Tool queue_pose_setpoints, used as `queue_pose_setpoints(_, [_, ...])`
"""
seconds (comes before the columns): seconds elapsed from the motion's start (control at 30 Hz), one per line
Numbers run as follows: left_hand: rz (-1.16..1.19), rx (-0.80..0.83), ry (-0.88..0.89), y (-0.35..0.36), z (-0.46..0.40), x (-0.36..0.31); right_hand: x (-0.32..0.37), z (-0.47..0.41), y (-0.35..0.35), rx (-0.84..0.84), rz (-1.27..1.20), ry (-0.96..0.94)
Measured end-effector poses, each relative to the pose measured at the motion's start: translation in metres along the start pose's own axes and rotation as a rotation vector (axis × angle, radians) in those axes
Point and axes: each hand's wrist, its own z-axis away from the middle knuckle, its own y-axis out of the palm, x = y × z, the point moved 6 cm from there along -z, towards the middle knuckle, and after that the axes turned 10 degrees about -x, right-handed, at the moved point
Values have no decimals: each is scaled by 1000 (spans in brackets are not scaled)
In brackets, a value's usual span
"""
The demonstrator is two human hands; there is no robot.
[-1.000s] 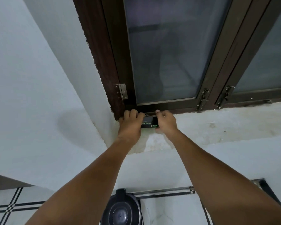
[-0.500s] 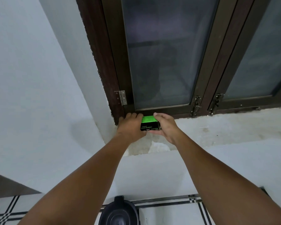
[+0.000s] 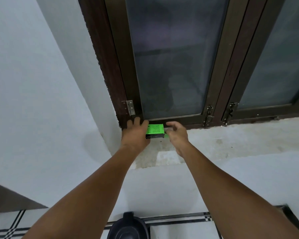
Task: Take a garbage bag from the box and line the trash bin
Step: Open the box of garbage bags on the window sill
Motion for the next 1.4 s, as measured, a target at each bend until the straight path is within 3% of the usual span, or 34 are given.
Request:
queue_pose_setpoints(0.07, [-20, -26, -4, -3, 0, 1, -2, -4, 1, 27, 22, 5])
queue_pose_setpoints(0.23, [-28, -55, 71, -12, -9, -2, -14, 3, 7, 225, -229, 374])
queue_pose_setpoints(0.4, [82, -57, 275, -26, -22, -15, -20, 3, 11, 222, -471, 560])
queue_pose_setpoints(0.47, [323, -72, 175, -34, -27, -14, -20, 2, 14, 211, -566, 599])
queue_pose_setpoints(0.57, [923, -215, -233, -38, -33, -3, -17, 6, 19, 251, -700, 652])
queue_pose_setpoints(0.67, [1148, -334, -563, -36, -34, 1, -17, 8, 30, 290, -706, 676])
queue_pose_setpoints(1.0, [1208, -452, -634, -46, -39, 11, -16, 6, 33, 195, -764, 752])
queue_pose_setpoints(1.13, [1207, -466, -814, -27, -27, 24, -26, -13, 20, -31, -366, 519])
queue_pose_setpoints(1.23, [1188, -452, -855, -20, -24, 28, -23, -21, 4, -174, -209, 350])
queue_pose_setpoints(1.4, [1181, -403, -947, -8, -27, 32, -28, -14, 12, 41, -129, 402])
